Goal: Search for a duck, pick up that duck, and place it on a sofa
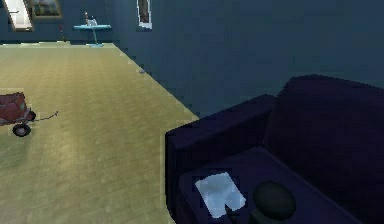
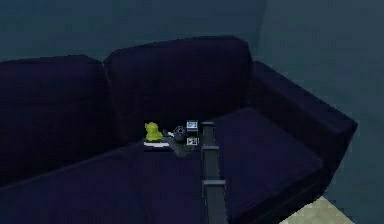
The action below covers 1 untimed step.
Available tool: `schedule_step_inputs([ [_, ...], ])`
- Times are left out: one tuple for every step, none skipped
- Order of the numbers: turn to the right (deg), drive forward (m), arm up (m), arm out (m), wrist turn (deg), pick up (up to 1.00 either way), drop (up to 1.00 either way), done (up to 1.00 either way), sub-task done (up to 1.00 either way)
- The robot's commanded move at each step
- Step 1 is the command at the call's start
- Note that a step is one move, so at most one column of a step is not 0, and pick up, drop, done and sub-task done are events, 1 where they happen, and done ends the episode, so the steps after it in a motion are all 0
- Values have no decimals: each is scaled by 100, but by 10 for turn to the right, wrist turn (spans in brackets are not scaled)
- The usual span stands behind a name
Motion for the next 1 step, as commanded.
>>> schedule_step_inputs([
  [0, 0, -32, 0, 0, 0, 0, 0, 0],
])
